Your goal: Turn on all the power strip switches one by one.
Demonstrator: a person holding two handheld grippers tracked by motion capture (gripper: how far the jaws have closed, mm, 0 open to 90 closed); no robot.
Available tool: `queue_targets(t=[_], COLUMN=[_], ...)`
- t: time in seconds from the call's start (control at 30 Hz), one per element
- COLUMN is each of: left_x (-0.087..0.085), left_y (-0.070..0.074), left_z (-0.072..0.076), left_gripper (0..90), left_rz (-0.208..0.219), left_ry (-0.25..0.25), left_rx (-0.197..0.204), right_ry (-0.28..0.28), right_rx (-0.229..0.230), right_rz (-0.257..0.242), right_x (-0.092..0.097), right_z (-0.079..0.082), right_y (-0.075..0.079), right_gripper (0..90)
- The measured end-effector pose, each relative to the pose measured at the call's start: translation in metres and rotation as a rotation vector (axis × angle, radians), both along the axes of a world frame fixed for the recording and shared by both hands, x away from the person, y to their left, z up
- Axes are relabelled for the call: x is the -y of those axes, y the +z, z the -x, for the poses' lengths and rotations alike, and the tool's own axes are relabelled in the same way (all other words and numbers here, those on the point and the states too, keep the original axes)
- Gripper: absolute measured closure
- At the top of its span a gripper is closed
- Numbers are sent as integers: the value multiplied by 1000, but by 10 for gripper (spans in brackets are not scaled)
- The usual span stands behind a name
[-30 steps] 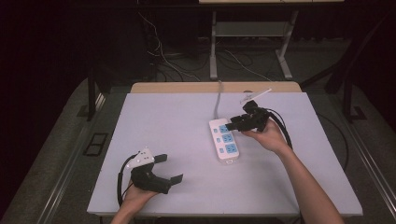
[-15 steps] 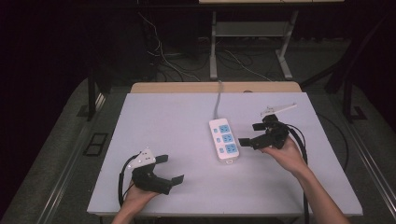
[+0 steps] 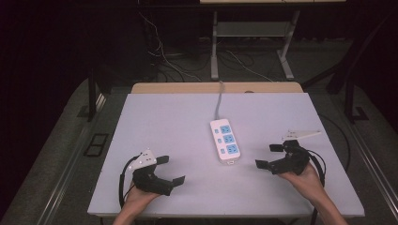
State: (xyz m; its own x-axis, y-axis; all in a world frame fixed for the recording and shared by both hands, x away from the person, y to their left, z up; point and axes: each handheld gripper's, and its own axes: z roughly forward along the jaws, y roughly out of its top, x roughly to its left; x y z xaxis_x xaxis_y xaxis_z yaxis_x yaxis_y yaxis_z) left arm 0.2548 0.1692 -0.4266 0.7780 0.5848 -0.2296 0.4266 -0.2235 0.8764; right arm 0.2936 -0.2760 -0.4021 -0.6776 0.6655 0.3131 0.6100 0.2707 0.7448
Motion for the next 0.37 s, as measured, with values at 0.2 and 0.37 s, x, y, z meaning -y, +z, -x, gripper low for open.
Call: queue_targets(t=[0.2,0.37], left_x=[0,-1], left_y=[0,0], left_z=[0,0], left_gripper=[0,0], left_rz=[-1,-1], left_ry=[2,5], left_rx=[-1,-1], right_ry=[-25,-46], right_rx=[16,11], right_rz=[-13,-20], right_x=[10,17], right_z=[22,34], right_y=[-7,-13], right_gripper=[2,3])
